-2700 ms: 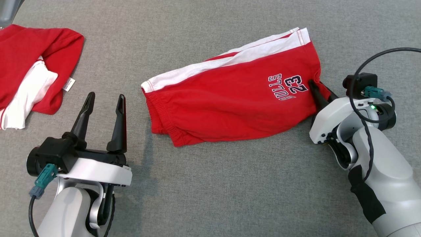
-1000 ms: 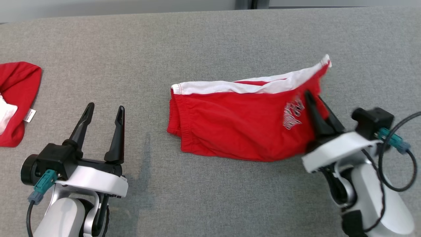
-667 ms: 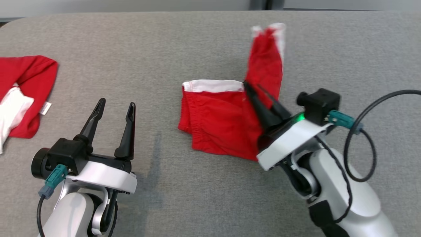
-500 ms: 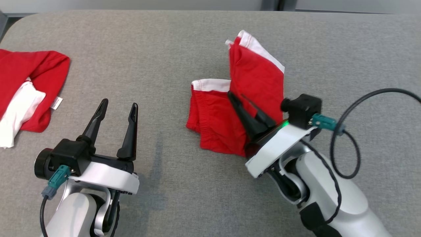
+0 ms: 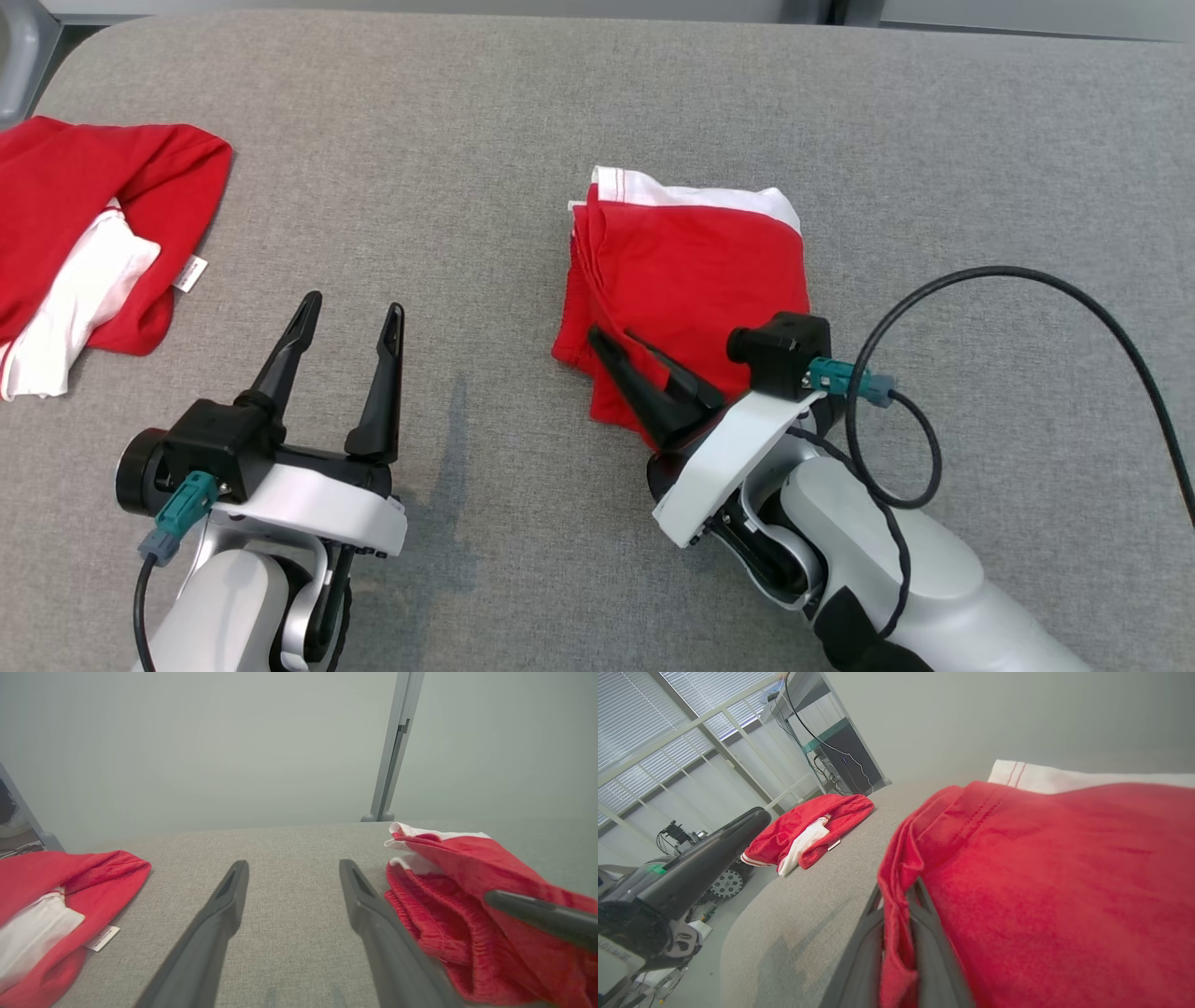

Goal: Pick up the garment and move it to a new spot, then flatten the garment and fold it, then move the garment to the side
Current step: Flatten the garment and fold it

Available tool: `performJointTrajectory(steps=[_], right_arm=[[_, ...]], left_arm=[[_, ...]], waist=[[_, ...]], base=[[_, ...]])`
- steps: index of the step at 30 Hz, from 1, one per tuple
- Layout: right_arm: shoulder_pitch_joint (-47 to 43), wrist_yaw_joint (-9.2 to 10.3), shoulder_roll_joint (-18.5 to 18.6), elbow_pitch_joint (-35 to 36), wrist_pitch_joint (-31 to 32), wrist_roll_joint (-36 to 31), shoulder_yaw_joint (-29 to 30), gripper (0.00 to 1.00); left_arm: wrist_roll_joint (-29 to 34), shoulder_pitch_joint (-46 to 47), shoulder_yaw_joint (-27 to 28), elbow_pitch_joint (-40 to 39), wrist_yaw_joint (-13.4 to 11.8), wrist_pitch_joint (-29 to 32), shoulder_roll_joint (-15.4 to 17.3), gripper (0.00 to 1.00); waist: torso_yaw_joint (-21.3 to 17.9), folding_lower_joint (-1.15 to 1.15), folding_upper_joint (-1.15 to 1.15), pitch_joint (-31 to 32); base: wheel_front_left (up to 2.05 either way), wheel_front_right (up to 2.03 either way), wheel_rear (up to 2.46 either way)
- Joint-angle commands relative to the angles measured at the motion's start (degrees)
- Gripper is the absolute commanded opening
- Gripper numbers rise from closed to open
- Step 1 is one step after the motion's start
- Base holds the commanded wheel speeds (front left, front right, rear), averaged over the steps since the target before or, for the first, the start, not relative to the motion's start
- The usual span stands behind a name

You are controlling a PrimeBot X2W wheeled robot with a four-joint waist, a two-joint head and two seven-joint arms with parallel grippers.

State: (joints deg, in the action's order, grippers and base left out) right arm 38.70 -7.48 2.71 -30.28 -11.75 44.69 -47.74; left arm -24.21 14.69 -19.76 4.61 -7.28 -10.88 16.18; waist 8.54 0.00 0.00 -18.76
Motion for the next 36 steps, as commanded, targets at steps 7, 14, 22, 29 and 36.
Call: performJointTrajectory(steps=[7,14,22,29,36], right_arm=[[2.2,-0.04,0.3,0.5,-2.8,-0.8,-1.2,1.0],[0.0,-0.04,0.4,5.7,-3.5,-8.8,8.6,1.0],[-8.0,-0.04,0.4,12.9,-3.5,-22.6,28.0,1.0],[-17.1,-0.03,0.7,18.1,-1.0,-31.0,42.3,1.0],[-25.8,-0.03,0.8,24.7,3.8,-35.2,48.7,1.0]], left_arm=[[0.2,1.3,0.0,0.5,-0.9,-0.2,0.5,1.0],[-0.4,0.4,0.6,0.8,-1.6,-0.8,0.5,1.0],[-1.1,-1.3,1.8,0.1,-2.6,-1.0,1.3,1.0],[-1.8,-2.8,2.9,-0.4,-3.6,-0.7,2.5,1.0],[-2.2,-5.0,3.3,-1.2,-3.9,-0.6,3.4,1.0]], waist=[[-0.8,0.0,0.0,0.0],[-1.5,0.0,0.0,1.2],[-2.6,0.0,0.0,2.8],[-3.4,0.0,0.0,4.8],[-4.8,0.0,0.0,7.5]], base=[[0.0,0.0,0.0],[0.0,0.0,0.0],[0.0,0.0,0.0],[0.0,0.0,0.0],[0.0,0.0,0.0]])
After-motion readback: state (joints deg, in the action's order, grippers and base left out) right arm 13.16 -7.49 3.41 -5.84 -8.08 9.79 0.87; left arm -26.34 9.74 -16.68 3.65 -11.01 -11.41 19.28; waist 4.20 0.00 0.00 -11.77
